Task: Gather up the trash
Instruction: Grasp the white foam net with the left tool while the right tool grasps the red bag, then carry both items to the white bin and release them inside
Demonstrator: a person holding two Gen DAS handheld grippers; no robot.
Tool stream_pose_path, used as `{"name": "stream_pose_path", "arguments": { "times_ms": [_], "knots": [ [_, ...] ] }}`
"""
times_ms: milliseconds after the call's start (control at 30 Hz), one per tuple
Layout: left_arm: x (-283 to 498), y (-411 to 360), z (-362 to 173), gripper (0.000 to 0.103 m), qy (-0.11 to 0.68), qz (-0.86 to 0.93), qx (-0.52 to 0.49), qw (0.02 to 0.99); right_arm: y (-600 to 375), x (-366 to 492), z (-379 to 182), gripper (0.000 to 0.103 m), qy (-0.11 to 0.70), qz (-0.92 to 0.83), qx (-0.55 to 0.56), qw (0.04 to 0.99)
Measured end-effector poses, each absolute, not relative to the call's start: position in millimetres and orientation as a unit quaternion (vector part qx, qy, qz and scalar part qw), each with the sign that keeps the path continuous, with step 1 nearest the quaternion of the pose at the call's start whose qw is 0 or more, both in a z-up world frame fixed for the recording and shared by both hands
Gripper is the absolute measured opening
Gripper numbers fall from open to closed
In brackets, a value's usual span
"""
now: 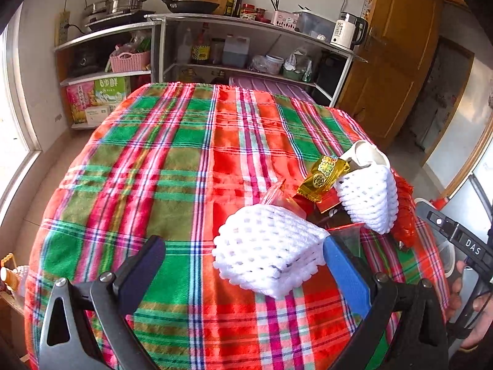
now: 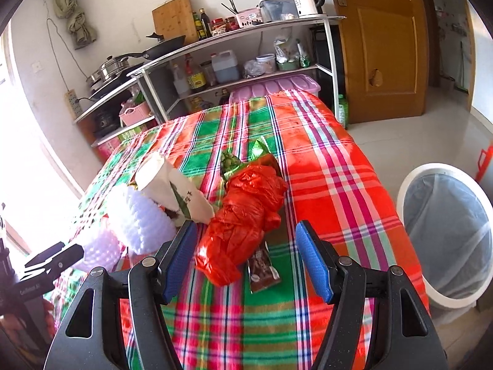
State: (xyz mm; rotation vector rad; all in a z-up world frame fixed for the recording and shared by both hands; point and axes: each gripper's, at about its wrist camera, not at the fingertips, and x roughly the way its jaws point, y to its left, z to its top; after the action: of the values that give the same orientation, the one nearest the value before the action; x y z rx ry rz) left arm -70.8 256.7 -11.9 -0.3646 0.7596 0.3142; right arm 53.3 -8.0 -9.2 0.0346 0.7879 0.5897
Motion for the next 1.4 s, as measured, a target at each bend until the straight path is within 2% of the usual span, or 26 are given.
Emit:
{"name": "stream_pose_path", "arguments": {
  "times_ms": [200,367,500,567,633,733,933,1400],
  "knots": [
    [-61,255,-18,0.102,0.367,0.128,-0.195,0.900,1,70,-17,0.067,0.400,0.269,0.022,0.876],
    [-55,258,-24,0.082,0.371,0.104,-0.226,0.895,4,78,-23,0.066,0.410,0.263,0.023,0.873],
    [-51,253,-24,0.064,0.367,0.094,-0.230,0.896,4,80,-23,0.045,0.406,0.265,0.024,0.874],
    [-51,251,-24,0.060,0.367,0.095,-0.228,0.897,4,80,-22,0.038,0.403,0.267,0.025,0.875],
    [-52,250,-22,0.053,0.361,0.096,-0.225,0.900,3,79,-22,0.036,0.401,0.267,0.025,0.876],
    [-56,247,-20,0.048,0.358,0.099,-0.215,0.903,2,76,-22,0.033,0.396,0.267,0.025,0.878],
    [-64,240,-12,0.043,0.347,0.105,-0.195,0.911,-5,68,-19,0.029,0.384,0.270,0.027,0.882],
    [-78,211,30,0.042,0.302,0.091,-0.156,0.936,-32,42,4,0.027,0.343,0.293,0.040,0.892]
  ]
}}
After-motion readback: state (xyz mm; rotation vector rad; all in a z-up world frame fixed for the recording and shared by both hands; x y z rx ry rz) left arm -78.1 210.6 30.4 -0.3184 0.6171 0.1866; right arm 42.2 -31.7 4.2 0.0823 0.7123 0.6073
